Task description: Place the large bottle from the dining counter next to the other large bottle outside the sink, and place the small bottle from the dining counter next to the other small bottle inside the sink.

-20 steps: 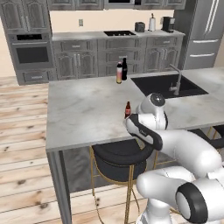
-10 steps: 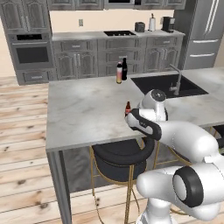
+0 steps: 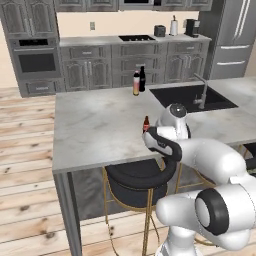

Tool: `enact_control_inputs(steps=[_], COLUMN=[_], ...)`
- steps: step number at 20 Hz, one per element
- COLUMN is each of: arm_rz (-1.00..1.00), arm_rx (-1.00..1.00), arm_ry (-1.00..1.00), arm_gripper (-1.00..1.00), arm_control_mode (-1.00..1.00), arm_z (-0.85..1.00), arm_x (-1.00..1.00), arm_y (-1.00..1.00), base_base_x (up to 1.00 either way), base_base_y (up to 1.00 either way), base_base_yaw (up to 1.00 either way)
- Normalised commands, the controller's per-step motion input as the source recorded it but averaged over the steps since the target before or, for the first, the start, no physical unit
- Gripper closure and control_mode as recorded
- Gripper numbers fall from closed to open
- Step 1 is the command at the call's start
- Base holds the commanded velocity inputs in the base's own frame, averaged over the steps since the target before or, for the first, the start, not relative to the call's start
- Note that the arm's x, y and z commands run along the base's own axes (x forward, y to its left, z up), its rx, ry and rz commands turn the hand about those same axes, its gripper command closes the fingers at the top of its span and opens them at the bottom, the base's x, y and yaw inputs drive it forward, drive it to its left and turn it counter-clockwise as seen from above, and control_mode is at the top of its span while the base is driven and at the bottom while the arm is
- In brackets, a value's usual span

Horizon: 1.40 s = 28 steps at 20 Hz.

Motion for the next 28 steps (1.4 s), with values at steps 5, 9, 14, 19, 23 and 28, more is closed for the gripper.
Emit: enact_control_inputs(steps=[5, 9, 14, 19, 23, 28], arm_rz=[-0.10, -0.04, -0.01, 0.00, 0.00, 0.00], arm_rx=[0.00, 0.01, 0.05, 0.03, 0.02, 0.00], arm_ry=[0.00, 0.00, 0.00, 0.00, 0.00, 0.00], arm_gripper=[-1.00, -1.00, -1.00, -1.00, -1.00, -1.00], arm_control_mode=[-1.00, -1.00, -1.00, -1.00, -1.00, -1.00], arm_z=[0.00, 0.00, 0.00, 0.00, 0.00, -0.03], arm_x=[0.04, 0.19, 0.32, 0.33, 0.34, 0.31], arm_y=[0.00, -0.02, -0.07, -0.14, -0.09, 0.00], base_base_x=[0.00, 0.00, 0.00, 0.00, 0.00, 0.00], base_base_y=[0.00, 0.00, 0.00, 0.00, 0.00, 0.00], base_base_yaw=[0.00, 0.00, 0.00, 0.00, 0.00, 0.00])
